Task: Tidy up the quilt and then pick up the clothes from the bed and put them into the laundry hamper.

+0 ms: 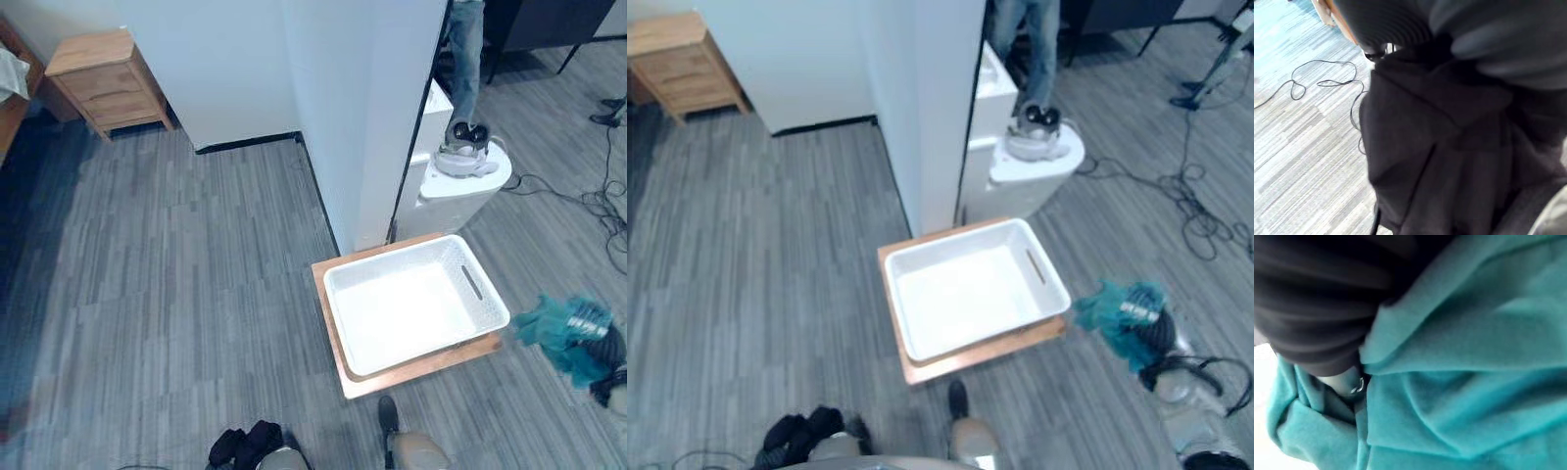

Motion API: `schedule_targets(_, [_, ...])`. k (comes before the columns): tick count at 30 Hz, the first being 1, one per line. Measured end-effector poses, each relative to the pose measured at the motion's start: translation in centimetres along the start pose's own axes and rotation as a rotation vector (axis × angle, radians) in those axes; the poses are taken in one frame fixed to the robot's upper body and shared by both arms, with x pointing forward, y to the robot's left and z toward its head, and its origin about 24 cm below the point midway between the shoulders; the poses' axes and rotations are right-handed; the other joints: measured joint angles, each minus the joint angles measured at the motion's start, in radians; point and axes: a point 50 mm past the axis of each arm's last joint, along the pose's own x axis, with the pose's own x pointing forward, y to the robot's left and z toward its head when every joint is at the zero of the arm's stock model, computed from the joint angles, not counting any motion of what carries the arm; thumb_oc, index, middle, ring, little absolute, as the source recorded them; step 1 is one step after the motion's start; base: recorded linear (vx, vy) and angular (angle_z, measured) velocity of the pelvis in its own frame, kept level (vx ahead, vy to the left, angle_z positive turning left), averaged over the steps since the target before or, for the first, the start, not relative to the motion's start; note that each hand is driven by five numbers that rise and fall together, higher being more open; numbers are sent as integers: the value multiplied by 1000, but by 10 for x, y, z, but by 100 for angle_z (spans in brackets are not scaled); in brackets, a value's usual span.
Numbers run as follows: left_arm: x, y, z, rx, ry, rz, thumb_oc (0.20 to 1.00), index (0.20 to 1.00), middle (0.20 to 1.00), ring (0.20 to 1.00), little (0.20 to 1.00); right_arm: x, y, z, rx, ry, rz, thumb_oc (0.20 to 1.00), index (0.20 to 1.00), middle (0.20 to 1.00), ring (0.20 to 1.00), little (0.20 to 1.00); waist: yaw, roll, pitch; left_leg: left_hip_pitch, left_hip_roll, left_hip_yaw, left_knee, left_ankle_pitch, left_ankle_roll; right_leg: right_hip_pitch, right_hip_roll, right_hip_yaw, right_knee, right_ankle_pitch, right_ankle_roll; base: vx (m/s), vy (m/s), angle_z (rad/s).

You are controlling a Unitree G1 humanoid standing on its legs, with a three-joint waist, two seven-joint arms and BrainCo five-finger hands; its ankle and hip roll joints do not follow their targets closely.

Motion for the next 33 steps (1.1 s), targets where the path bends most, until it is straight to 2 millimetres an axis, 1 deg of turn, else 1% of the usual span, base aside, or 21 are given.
schedule_targets(1, [0, -3, 7, 31, -22, -12, 200, 200, 200, 200, 200, 4, -16, -3, -33, -2, -37, 200, 200, 200, 200, 200, -38, 23, 1, 23, -5, 3, -39, -29, -2, 7, -11, -32, 0, 6, 21, -32, 74, 95])
schedule_targets(2, [0, -5, 13, 56, -49, -20, 200, 200, 200, 200, 200, 9, -30, -1, -84, -21, -65, 200, 200, 200, 200, 200, -58, 49, -1, 78, -21, 29, -157, -41, 12, 11, -3, -57, 0, 15, 38, -22, 81, 79])
schedule_targets(4, [1, -1, 23, 58, -83, -9, 200, 200, 200, 200, 200, 11, -38, 4, -103, -51, -84, 200, 200, 200, 200, 200, -56, 54, 0, 134, -33, 38, -264, -54, 33, 6, 4, -61, -1, 20, 49, -67, 73, 21])
schedule_targets(5, [1, 1, 26, 61, -93, -7, 200, 200, 200, 200, 200, 10, -42, 16, -89, -107, -89, 200, 200, 200, 200, 200, -41, 34, -4, 159, -57, 33, -350, -24, 62, 3, -9, -56, 1, 33, 81, -122, 60, 10])
schedule_targets(7, [1, 4, 33, 124, -126, -9, 200, 200, 200, 200, 200, 10, -54, 36, -63, -196, -141, 200, 200, 200, 200, 200, -61, 7, -5, 157, -81, 11, -388, 9, 86, -19, -40, -77, 28, 39, 103, -269, 21, 29])
schedule_targets(8, [3, 10, 39, 147, -145, 5, 200, 200, 200, 200, 200, 13, -57, 44, -47, -230, -161, 200, 200, 200, 200, 200, -56, -21, -9, 143, -92, 5, -382, 16, 95, -42, -47, -64, 49, 36, 111, -323, -15, 20])
schedule_targets(13, [6, 31, 44, 183, -150, 45, 200, 200, 200, 200, 200, 22, -52, 74, -14, -330, -180, 200, 200, 200, 200, 200, -33, -48, -23, 99, -79, -19, -382, 57, 94, -82, -44, 23, 82, 30, 121, -129, -91, 17])
schedule_targets(15, [6, 34, 50, 205, -179, 57, 200, 200, 200, 200, 200, 29, -50, 92, -4, -377, -175, 200, 200, 200, 200, 200, -20, -39, -23, 87, -59, -39, -384, 73, 87, -57, -40, 64, 46, 25, 126, -30, -160, 31])
schedule_targets(16, [6, 36, 51, 205, -187, 69, 200, 200, 200, 200, 200, 36, -48, 108, -1, -412, -170, 200, 200, 200, 200, 200, -4, -27, -24, 90, -45, -51, -382, 78, 74, -32, -20, 54, 2, 29, 130, -10, -160, 16])
schedule_targets(17, [6, 35, 54, 204, -198, 68, 200, 200, 200, 200, 200, 40, -47, 115, -12, -429, -160, 200, 200, 200, 200, 200, 2, -20, -27, 92, -43, -53, -386, 76, 71, -30, -6, 59, -6, 39, 124, -55, -220, 14])
schedule_targets(18, [4, 29, 57, 195, -216, 61, 200, 200, 200, 200, 200, 44, -54, 124, -19, -462, -177, 200, 200, 200, 200, 200, 37, 16, -28, 84, -19, -63, -388, 77, 70, -28, 12, 44, -5, 39, 119, -44, -219, -7])
schedule_targets(20, [3, 23, 53, 179, -222, 59, 200, 200, 200, 200, 200, 64, -49, 157, -79, -510, -132, 200, 200, 200, 200, 200, 58, 38, -33, 90, 7, -30, -386, 79, 49, -43, 44, 66, -9, 47, 108, -18, -183, -29])
schedule_targets(22, [1, 16, 50, 139, -226, 42, 200, 200, 200, 200, 200, 73, -45, 159, -133, -487, -94, 200, 200, 200, 200, 200, 77, 53, -37, 72, 22, -50, -385, 88, 41, -48, 57, 51, -9, 42, 98, -41, -139, 13])
schedule_targets(23, [1, 13, 51, 118, -234, 32, 200, 200, 200, 200, 200, 75, -40, 157, -134, -469, -74, 200, 200, 200, 200, 200, 100, 60, -36, 61, 25, -62, -382, 95, 45, -51, 58, 36, -4, 46, 99, -67, -128, 25])
schedule_targets(25, [-2, 10, 57, 71, -266, 25, 200, 200, 200, 200, 200, 82, -24, 155, -149, -417, -11, 216, 216, 216, 216, 216, 104, 68, -33, 40, 25, -87, -382, 106, 40, -58, 56, 17, -9, 44, 96, -77, -117, 39])
schedule_targets(26, [-3, 12, 64, 31, -300, 27, 200, 200, 200, 200, 200, 85, -14, 150, -162, -381, 29, 1000, 1000, 1000, 1000, 1000, 114, 81, -32, 13, 20, -109, -382, 114, 43, -68, 46, -8, -9, 42, 92, -50, -89, 55])
schedule_targets(27, [-4, 14, 71, 20, -326, 32, 200, 200, 200, 200, 200, 87, -8, 145, -166, -350, 54, 1000, 1000, 1000, 1000, 1000, 109, 85, -30, 1, 17, -119, -382, 117, 43, -73, 42, -17, -9, 42, 92, -8, -98, 58])
schedule_targets(29, [-9, 20, 92, -67, -413, 42, 200, 200, 200, 200, 200, 86, 13, 136, -166, -284, 133, 1000, 1000, 1000, 1000, 1000, 137, 119, -23, -17, 6, -141, -382, 125, 49, -78, 28, -36, -9, 42, 93, -6, -83, 38])
schedule_targets(31, [-15, 27, 106, -142, -488, 52, 200, 200, 200, 200, 200, 82, 32, 136, -178, -270, 200, 1000, 1000, 1000, 1000, 1000, 141, 142, -23, -20, -7, -150, -382, 126, 50, -75, 18, -46, -8, 47, 100, 9, -68, 20])
schedule_targets(32, [-18, 34, 114, -183, -528, 64, 200, 200, 200, 200, 200, 78, 41, 137, -177, -269, 237, 1000, 1000, 1000, 1000, 1000, 141, 154, -23, -16, -12, -154, -382, 131, 45, -68, 13, -49, -9, 47, 99, 25, -106, 12])
schedule_targets(33, [-25, 54, 126, -207, -600, 107, 200, 200, 200, 200, 200, 73, 55, 133, -173, -251, 273, 1000, 1000, 1000, 1000, 1000, 142, 155, -23, -7, -13, -161, -382, 132, 46, -57, 12, -52, -9, 50, 95, 36, -95, 14])
